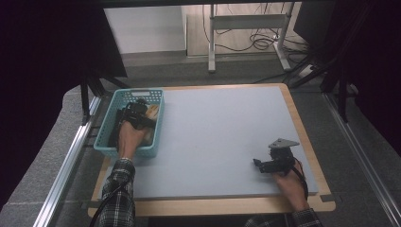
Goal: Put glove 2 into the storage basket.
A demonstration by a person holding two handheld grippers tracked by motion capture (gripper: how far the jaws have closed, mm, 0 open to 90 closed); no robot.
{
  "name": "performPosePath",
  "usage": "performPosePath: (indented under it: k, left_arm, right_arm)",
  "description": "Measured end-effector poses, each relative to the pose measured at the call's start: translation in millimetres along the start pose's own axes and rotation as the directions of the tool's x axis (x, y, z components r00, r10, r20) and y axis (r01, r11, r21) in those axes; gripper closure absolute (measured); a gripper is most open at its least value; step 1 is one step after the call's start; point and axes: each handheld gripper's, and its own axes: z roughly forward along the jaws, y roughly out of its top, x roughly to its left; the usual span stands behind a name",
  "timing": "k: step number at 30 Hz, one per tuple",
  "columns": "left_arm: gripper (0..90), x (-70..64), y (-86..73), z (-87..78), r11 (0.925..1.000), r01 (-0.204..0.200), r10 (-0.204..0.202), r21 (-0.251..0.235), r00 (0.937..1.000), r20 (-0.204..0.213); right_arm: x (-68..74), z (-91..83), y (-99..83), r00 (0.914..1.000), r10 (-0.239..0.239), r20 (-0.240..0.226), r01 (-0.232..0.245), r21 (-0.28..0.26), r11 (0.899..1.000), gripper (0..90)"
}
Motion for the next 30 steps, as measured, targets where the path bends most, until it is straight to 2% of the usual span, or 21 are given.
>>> performPosePath:
  k: [3, 6, 7, 9, 11, 14, 15, 17, 19, 20, 23, 25, 27, 30]
  left_arm:
    - [30.9, 4.7, -0.1, 1.7, 0.9997, 0.021, -0.021, 0.016, 0.9995, 0.022]
    - [13.8, 9.5, -1.7, -1.8, 0.9994, 0.033, -0.033, 0.003, 0.9978, 0.057]
    - [11.2, 9.9, -1.8, -5.6, 0.9996, 0.027, -0.027, -0.002, 0.9976, 0.063]
    - [8.2, 9.5, -1.4, -12.2, 0.9997, 0.020, -0.019, -0.015, 0.9967, 0.079]
    - [7.8, 8.9, -1.0, -21.9, 0.9992, 0.006, -0.003, -0.039, 0.9970, 0.077]
    - [7.5, 12.3, -0.5, -38.4, 0.9955, 0.023, -0.013, -0.092, 0.9941, 0.108]
    - [8.4, 13.6, -0.5, -44.7, 0.9931, 0.029, -0.018, -0.113, 0.9955, 0.093]
    - [15.5, 16.1, -1.4, -53.2, 0.9901, 0.029, -0.021, -0.137, 0.9980, 0.060]
    - [32.0, 17.4, -3.1, -56.0, 0.9900, 0.009, -0.004, -0.141, 0.9993, 0.037]
    - [41.0, 17.8, -4.5, -55.7, 0.9906, -0.010, 0.012, -0.136, 0.9999, 0.009]
    - [64.8, 18.9, -9.2, -49.2, 0.9943, -0.040, 0.031, -0.099, 0.9960, -0.084]
    - [76.3, 21.0, -12.4, -42.6, 0.9969, -0.041, 0.033, -0.068, 0.9924, -0.119]
    - [81.9, 23.5, -14.6, -36.4, 0.9984, -0.036, 0.031, -0.043, 0.9924, -0.119]
    - [86.5, 25.6, -17.3, -26.4, 0.9994, -0.029, 0.028, -0.018, 0.9963, -0.082]
  right_arm:
    - [0.0, 0.0, 0.0, 1.0000, 0.000, 0.000, 0.000, 0.000, 1.000, 7.7]
    - [0.0, 0.0, 0.0, 1.0000, 0.000, 0.000, 0.000, 0.000, 1.000, 7.7]
    - [0.0, 0.0, 0.0, 1.0000, 0.000, 0.000, 0.000, 0.000, 1.000, 7.7]
    - [0.0, 0.0, 0.0, 1.0000, 0.001, 0.000, -0.001, 0.000, 1.000, 7.7]
    - [0.0, 0.0, 0.0, 1.0000, 0.001, 0.000, -0.001, 0.000, 1.000, 7.7]
    - [0.0, 0.0, 0.0, 1.0000, -0.001, 0.000, 0.001, 0.001, 1.000, 7.7]
    - [0.0, 0.0, 0.0, 1.0000, 0.000, 0.000, 0.000, 0.001, 1.000, 7.7]
    - [0.0, 0.0, 0.0, 1.0000, 0.000, 0.000, 0.000, 0.001, 1.000, 7.7]
    - [0.0, 0.0, 0.0, 1.0000, 0.000, 0.000, 0.000, 0.001, 1.000, 7.7]
    - [0.0, 0.0, 0.0, 1.0000, 0.000, 0.000, 0.000, 0.000, 1.000, 7.7]
    - [0.0, 0.0, 0.0, 1.0000, 0.000, 0.000, 0.000, 0.000, 1.000, 7.7]
    - [0.0, 0.0, 0.0, 1.0000, 0.000, 0.000, 0.000, 0.000, 1.000, 7.7]
    - [0.0, 0.0, 0.0, 1.0000, 0.001, 0.000, -0.001, 0.000, 1.000, 7.7]
    - [0.0, 0.0, 0.0, 1.0000, 0.001, 0.000, -0.001, 0.000, 1.000, 7.7]
